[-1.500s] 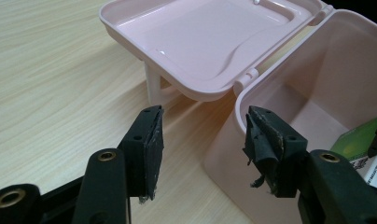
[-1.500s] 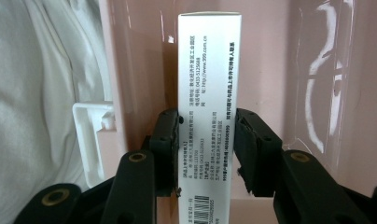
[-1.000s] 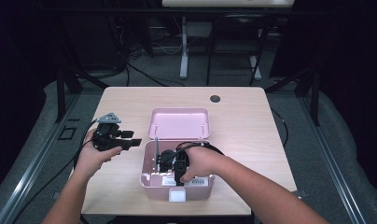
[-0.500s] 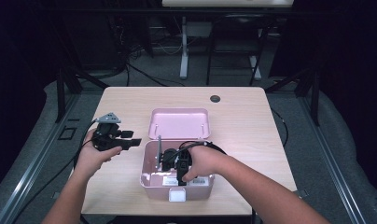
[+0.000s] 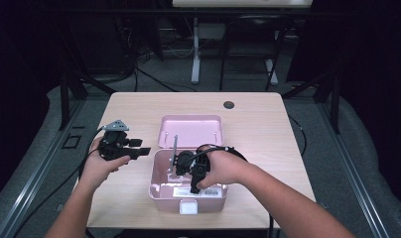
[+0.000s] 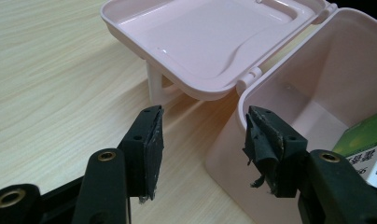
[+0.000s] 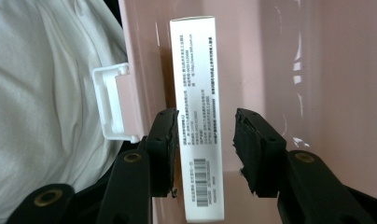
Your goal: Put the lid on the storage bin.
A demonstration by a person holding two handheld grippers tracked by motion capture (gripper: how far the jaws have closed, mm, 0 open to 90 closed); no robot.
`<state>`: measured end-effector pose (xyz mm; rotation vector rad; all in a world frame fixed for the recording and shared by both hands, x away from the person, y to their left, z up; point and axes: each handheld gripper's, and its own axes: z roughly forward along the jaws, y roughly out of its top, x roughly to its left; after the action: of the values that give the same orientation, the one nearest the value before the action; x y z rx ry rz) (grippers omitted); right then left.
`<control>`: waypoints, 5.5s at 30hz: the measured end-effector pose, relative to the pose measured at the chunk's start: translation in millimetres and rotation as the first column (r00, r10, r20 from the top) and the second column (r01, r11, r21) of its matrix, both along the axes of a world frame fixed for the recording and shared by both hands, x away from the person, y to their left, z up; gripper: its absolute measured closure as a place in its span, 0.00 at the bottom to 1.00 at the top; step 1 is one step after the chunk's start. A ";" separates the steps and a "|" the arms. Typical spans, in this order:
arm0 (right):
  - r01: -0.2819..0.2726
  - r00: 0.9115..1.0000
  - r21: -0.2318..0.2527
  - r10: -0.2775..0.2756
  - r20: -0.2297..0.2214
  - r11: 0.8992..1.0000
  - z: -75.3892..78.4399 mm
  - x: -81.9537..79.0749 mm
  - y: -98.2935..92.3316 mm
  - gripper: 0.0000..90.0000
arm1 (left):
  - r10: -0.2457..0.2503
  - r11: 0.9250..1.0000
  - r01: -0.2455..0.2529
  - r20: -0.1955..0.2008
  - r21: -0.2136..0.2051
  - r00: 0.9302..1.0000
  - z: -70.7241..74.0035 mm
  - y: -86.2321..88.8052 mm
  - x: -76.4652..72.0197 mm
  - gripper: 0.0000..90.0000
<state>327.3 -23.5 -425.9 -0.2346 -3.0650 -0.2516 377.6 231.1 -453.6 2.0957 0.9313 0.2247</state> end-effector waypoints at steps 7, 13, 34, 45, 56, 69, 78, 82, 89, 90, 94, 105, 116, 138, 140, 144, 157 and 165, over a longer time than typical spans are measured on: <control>0.056 0.998 0.015 -0.057 0.024 0.998 7.7 7.1 -8.5 0.62 | 0.004 1.000 -0.004 0.005 -0.002 1.000 -0.8 0.0 0.2 0.51; 0.118 0.991 0.032 -0.120 0.060 0.992 12.9 18.9 -20.0 0.57 | 0.003 1.000 -0.003 0.002 -0.001 1.000 -1.3 -0.8 0.2 0.51; 0.348 0.920 0.150 -0.368 0.137 0.925 32.0 58.1 -77.1 0.50 | -0.028 1.000 0.029 0.035 -0.002 0.999 -3.2 -4.7 0.2 0.51; 0.446 0.862 0.224 -0.483 0.152 0.866 30.8 71.7 -100.7 0.48 | -0.034 0.999 0.035 0.044 -0.010 0.998 -5.0 -6.9 0.2 0.51; 0.498 0.807 0.305 -0.563 0.178 0.811 23.7 86.5 -113.9 0.44 | -0.036 0.999 0.037 0.050 0.000 0.998 -6.6 -12.9 -1.7 0.53; 0.561 0.719 0.397 -0.665 0.202 0.726 22.6 96.4 -122.2 0.51 | -0.032 0.999 0.031 -0.006 -0.029 0.999 -11.6 -15.6 -1.9 0.62; 0.566 0.726 0.410 -0.668 0.163 0.715 12.1 105.1 -120.7 0.55 | -0.045 0.999 0.045 -0.014 -0.028 0.999 -14.6 -19.8 -2.2 0.67; 0.588 0.709 0.423 -0.691 0.141 0.690 9.6 107.3 -120.7 0.56 | -0.053 0.998 0.053 -0.025 -0.025 0.998 -15.9 -22.0 -2.7 0.69; 0.629 0.648 0.455 -0.748 0.140 0.630 3.4 111.9 -123.4 0.59 | -0.066 0.998 0.065 -0.022 -0.014 0.998 -17.7 -26.6 -4.1 0.72; 0.637 0.637 0.458 -0.758 0.141 0.620 0.4 114.2 -124.5 0.60 | -0.068 0.998 0.068 -0.022 -0.015 0.997 -18.5 -27.9 -4.5 0.73; 0.653 0.616 0.466 -0.777 0.132 0.597 -6.8 119.0 -126.3 0.59 | -0.076 0.997 0.076 -0.016 0.006 0.997 -18.4 -30.7 -5.7 0.75; 0.677 0.576 0.489 -0.810 0.113 0.550 -15.2 127.6 -124.7 0.59 | -0.067 0.998 0.067 -0.003 0.014 0.998 -19.9 -34.8 -6.4 0.80; 0.727 0.501 0.497 -0.861 0.087 0.474 -24.2 143.7 -118.3 0.59 | -0.057 0.998 0.057 0.013 0.001 0.998 -19.8 -34.4 -6.1 0.84; 0.803 0.393 0.488 -0.920 -0.001 0.342 -48.5 165.9 -110.1 0.75 | -0.049 0.999 0.049 0.006 -0.007 0.999 -20.4 -33.9 -6.1 0.85; 0.806 0.388 0.486 -0.922 -0.001 0.338 -49.1 166.9 -108.6 0.77 | -0.049 0.999 0.049 0.006 -0.007 0.999 -20.5 -33.9 -6.1 0.85; 0.811 0.385 0.472 -0.923 0.011 0.345 -50.0 168.8 -106.9 0.83 | -0.047 0.999 0.048 0.009 -0.006 0.999 -20.6 -34.1 -6.3 0.85; 0.840 0.352 0.433 -0.936 0.022 0.326 -50.8 175.7 -100.5 0.89 | -0.047 0.999 0.047 0.011 -0.004 0.999 -20.7 -34.6 -6.6 0.85; 0.853 0.326 0.432 -0.945 -0.006 0.292 -48.5 175.5 -101.6 0.90 | -0.047 0.999 0.047 0.010 -0.001 0.999 -20.6 -35.0 -6.6 0.85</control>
<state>502.8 -125.1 -474.3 -2.0928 -2.5282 -0.9342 371.1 196.1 -474.2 2.1108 0.8749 0.2099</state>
